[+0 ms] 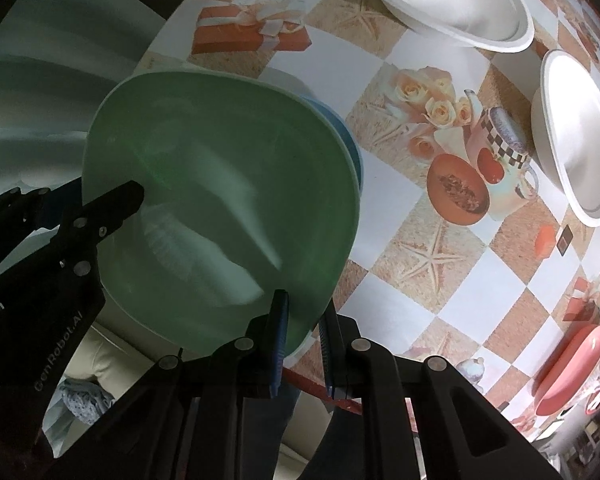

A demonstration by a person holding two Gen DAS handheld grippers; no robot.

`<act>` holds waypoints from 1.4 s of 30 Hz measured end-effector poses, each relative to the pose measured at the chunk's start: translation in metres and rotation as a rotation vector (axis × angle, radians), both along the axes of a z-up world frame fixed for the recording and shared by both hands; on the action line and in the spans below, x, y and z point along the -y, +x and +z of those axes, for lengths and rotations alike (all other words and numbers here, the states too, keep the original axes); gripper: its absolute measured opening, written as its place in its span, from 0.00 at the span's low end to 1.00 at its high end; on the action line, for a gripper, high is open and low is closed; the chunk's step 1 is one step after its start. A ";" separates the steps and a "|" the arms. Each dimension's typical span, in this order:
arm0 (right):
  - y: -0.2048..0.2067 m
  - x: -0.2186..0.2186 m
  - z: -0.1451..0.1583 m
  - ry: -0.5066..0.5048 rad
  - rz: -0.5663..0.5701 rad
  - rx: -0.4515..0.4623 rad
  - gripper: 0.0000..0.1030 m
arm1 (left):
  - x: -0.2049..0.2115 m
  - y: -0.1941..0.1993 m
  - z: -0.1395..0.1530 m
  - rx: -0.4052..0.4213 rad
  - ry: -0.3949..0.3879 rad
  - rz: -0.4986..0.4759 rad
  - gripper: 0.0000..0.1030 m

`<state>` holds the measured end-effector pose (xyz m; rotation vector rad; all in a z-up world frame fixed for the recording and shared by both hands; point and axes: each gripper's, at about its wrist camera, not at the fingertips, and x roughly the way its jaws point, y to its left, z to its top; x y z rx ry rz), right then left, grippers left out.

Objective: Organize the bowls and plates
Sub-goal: 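Lift the green plate with both grippers and carry it over the blue plate, then lower the green plate onto the blue plate and open both grippers, then move both grippers to the rim of the pink square plate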

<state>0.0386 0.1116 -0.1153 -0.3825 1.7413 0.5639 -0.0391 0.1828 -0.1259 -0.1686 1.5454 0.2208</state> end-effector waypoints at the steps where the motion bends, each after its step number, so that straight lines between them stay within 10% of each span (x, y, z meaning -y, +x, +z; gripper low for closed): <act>1: 0.000 0.001 -0.004 -0.003 -0.002 -0.001 0.17 | 0.000 0.001 -0.001 -0.002 -0.001 -0.003 0.23; 10: -0.010 -0.013 -0.005 -0.014 -0.007 0.013 0.17 | 0.000 0.009 -0.004 0.009 0.005 -0.010 0.25; 15: -0.014 -0.011 0.009 0.018 -0.023 0.010 0.17 | 0.000 0.004 0.002 0.037 -0.008 -0.006 0.62; 20: -0.012 0.000 0.022 -0.003 -0.022 0.035 0.44 | 0.002 0.002 0.011 0.063 0.039 -0.016 0.77; 23: -0.013 0.013 0.025 0.011 -0.054 0.038 0.79 | -0.006 0.002 0.012 0.052 0.010 0.007 0.80; 42: -0.020 0.115 0.032 0.024 -0.274 -0.001 0.80 | 0.048 0.016 0.037 -0.049 -0.093 -0.148 0.88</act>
